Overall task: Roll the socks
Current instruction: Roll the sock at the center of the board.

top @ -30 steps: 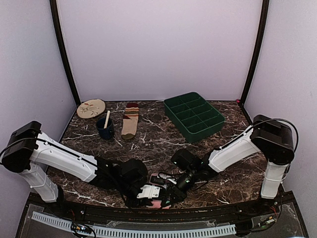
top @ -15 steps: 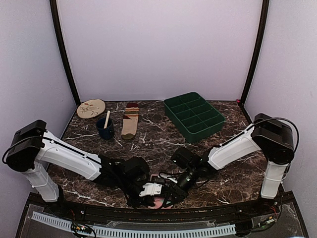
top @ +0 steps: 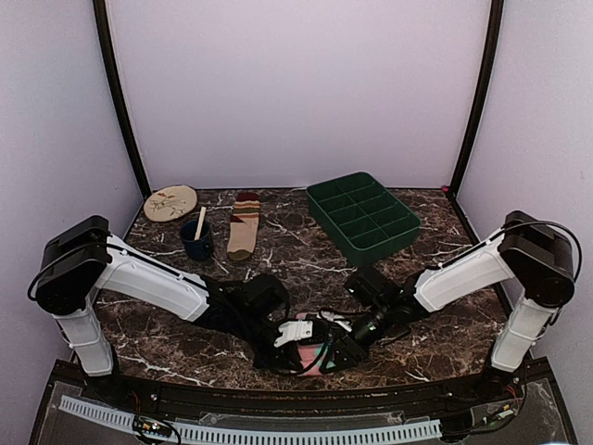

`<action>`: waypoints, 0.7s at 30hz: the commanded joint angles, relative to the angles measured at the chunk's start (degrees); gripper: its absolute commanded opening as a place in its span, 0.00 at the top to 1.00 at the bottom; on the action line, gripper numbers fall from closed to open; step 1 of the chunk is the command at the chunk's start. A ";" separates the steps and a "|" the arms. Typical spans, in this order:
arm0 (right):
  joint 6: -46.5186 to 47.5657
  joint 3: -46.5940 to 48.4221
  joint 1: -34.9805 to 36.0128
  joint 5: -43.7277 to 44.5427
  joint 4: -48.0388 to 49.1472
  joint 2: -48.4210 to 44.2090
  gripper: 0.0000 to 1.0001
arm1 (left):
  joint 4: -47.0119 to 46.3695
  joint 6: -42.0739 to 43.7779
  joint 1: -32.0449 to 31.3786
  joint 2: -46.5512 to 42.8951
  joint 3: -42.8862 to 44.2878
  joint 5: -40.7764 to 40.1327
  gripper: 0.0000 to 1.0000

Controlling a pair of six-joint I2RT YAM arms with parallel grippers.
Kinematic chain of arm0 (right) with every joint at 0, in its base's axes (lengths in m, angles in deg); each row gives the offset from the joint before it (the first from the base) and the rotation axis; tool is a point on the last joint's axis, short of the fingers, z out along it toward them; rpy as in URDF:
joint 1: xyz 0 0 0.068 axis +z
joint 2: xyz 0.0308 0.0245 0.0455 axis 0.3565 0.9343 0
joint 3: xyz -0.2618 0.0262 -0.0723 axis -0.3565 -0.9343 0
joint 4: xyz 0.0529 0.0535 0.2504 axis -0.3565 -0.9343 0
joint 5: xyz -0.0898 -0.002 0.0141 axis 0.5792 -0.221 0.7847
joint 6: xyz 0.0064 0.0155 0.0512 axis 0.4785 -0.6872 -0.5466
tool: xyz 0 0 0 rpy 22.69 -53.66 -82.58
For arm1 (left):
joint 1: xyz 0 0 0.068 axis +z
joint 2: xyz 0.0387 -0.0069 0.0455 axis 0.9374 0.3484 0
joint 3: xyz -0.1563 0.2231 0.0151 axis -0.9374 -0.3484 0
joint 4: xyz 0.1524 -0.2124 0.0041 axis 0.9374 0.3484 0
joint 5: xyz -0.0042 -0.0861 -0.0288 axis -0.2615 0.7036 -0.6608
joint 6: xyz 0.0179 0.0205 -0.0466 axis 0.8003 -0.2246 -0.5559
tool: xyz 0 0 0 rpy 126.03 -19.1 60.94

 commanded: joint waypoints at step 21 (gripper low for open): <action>-5.70 -6.26 -4.32 34.32 -8.89 -19.26 0.61 | 18.18 2.78 8.27 11.27 11.22 11.01 1.00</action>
